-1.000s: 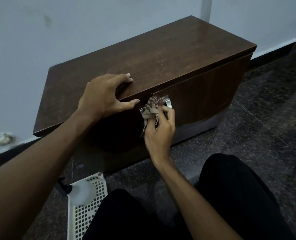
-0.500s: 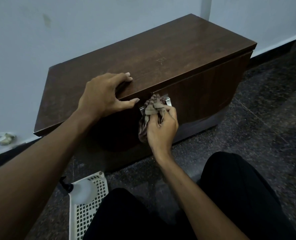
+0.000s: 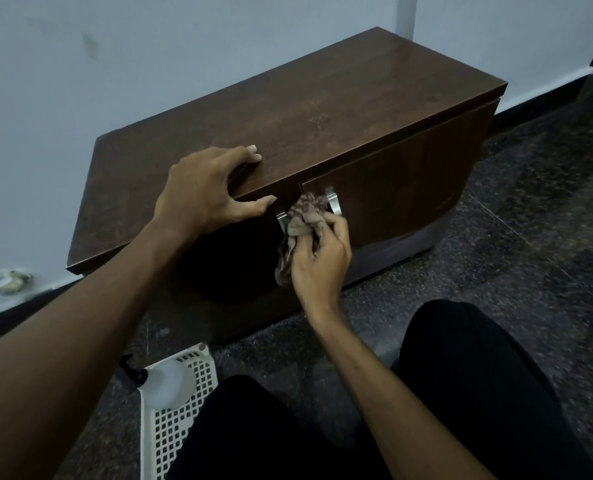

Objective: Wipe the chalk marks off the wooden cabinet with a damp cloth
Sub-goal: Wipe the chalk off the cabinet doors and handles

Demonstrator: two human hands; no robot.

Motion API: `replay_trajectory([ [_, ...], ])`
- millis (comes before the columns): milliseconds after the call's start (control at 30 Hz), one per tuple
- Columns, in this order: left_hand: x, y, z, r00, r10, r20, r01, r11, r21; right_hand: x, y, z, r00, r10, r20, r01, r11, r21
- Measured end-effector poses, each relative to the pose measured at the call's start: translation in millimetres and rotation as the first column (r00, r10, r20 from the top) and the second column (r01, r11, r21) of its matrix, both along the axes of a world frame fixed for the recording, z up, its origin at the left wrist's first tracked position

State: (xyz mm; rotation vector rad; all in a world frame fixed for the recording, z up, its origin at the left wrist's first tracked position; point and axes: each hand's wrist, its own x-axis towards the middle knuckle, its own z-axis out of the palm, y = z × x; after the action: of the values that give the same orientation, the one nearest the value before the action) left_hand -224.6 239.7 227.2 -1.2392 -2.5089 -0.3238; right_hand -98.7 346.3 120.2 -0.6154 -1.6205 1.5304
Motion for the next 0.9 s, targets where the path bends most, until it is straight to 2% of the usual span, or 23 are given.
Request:
replay_trajectory([
  [167, 1, 0, 0, 1.0, -0.005, 0.016, 0.005, 1.0, 0.002, 0, 2, -12, 1.0, -0.002, -0.031, 0.004, 0.997, 0.077],
  [333, 4, 0, 1, 1.0, 0.004, 0.012, -0.004, 1.0, 0.011, 7, -3, -73, 0.973, 0.016, 0.231, -0.005, 0.999, -0.048],
  [433, 5, 0, 2, 1.0, 0.0, 0.009, 0.0, 1.0, 0.006, 10, -2, -84, 0.948, 0.045, 0.316, -0.002, 0.991, -0.135],
  [533, 4, 0, 2, 1.0, 0.0, 0.005, 0.0, 1.0, 0.006, 8, -1, -72, 0.964, 0.019, 0.266, 0.037, 0.978, -0.205],
  [633, 4, 0, 3, 1.0, -0.006, 0.002, 0.006, 1.0, 0.001, 5, 2, -55, 0.988, -0.012, 0.152, 0.055, 0.959, -0.278],
  [833, 3, 0, 2, 1.0, -0.006, 0.012, 0.006, 1.0, 0.001, 7, 3, -59, 0.993, -0.025, 0.113, 0.042, 0.988, -0.148],
  [900, 3, 0, 2, 1.0, -0.008, 0.011, 0.008, 1.0, -0.006, 5, 7, -61, 0.99, -0.061, 0.127, 0.087, 0.974, -0.211],
])
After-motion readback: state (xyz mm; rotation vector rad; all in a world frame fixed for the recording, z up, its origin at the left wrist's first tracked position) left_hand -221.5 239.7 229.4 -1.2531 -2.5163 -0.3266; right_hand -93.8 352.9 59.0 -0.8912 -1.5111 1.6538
